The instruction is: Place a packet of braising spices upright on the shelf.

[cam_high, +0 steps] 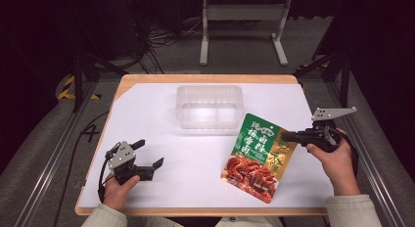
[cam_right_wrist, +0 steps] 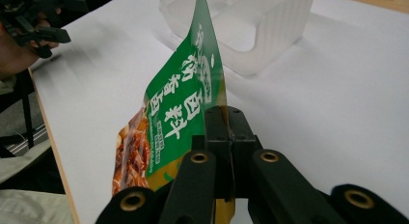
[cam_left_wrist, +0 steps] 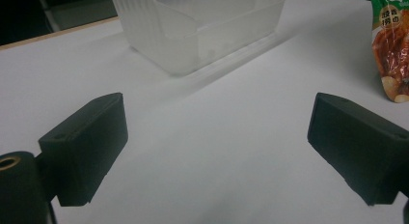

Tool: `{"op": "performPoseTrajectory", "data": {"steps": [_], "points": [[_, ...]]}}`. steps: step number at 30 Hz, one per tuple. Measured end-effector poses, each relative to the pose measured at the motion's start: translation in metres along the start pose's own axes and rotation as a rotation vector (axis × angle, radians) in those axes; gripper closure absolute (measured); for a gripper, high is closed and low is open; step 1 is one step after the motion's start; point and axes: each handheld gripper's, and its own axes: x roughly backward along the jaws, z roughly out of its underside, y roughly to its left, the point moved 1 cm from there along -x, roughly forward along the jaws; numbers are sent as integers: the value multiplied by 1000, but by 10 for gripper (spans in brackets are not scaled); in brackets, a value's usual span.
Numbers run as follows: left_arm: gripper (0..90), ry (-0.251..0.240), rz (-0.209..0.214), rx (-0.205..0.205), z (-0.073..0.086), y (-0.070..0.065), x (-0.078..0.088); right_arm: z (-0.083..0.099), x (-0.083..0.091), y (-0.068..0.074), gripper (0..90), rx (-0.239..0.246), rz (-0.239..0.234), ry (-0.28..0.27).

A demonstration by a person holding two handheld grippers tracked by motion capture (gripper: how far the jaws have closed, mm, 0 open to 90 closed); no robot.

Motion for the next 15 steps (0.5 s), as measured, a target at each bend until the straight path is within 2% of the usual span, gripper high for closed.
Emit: {"op": "performPoseTrajectory", "data": {"steps": [15], "points": [[77, 1, -3, 1, 0, -1, 0, -18, 20, 27, 900, 71, -31, -65]]}}
